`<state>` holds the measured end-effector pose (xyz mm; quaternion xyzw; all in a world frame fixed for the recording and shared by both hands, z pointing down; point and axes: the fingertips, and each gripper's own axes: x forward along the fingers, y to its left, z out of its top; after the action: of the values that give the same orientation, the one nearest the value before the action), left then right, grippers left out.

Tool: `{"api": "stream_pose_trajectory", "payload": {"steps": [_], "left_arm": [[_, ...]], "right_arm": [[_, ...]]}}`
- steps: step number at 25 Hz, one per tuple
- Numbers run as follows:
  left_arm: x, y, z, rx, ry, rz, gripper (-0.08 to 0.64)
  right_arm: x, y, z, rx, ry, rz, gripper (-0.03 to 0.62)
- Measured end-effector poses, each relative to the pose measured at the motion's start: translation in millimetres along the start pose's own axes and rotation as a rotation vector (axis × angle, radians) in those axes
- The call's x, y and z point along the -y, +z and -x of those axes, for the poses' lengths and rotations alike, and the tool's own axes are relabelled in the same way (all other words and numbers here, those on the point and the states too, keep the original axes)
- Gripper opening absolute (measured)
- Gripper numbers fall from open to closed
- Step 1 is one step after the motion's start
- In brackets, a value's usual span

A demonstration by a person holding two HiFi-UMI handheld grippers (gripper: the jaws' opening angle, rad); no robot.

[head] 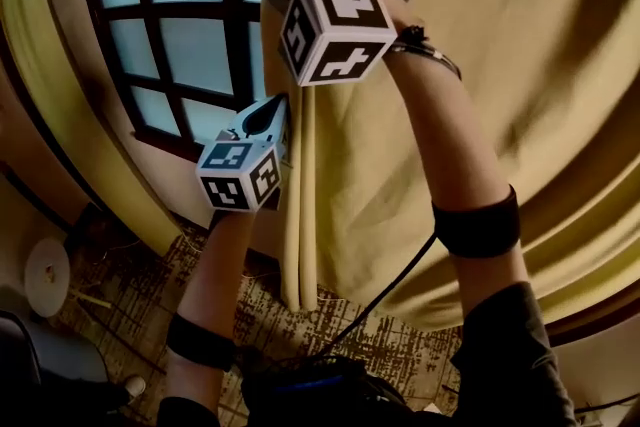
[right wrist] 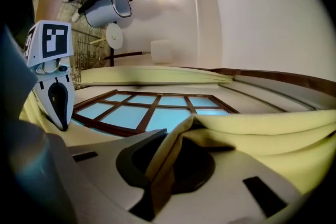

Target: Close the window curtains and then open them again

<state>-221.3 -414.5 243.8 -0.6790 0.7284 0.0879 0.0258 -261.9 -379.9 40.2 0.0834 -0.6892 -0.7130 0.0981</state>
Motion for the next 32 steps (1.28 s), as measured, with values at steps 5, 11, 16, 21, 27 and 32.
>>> {"api": "stream_pose_trajectory", "payload": {"steps": [5, 11, 16, 21, 27, 32], "left_arm": [[-65, 19, 8, 0.017, 0.044, 0.026, 0.0], [-146, 43, 27, 0.029, 0.09, 0.034, 0.0], [-190, 56, 37, 0.05, 0.116, 0.045, 0.0], [-205, 57, 39, 0.044, 0.098, 0.045, 0.0], [-193, 52, 39, 0.005, 0.024, 0.019, 0.0], [-195, 35, 45, -0.022, -0.03, -0.001, 0.0]], "right_arm": [[1, 38, -67, 0.03, 0.038, 0.02, 0.038], [16, 88, -137, 0.066, 0.049, 0.036, 0.038], [24, 113, -174, 0.077, 0.056, 0.052, 0.038], [28, 110, -182, 0.067, 0.03, 0.013, 0.04], [20, 81, -177, -0.012, 0.014, -0.039, 0.043], [20, 67, -165, -0.078, -0.028, -0.092, 0.048]]}}
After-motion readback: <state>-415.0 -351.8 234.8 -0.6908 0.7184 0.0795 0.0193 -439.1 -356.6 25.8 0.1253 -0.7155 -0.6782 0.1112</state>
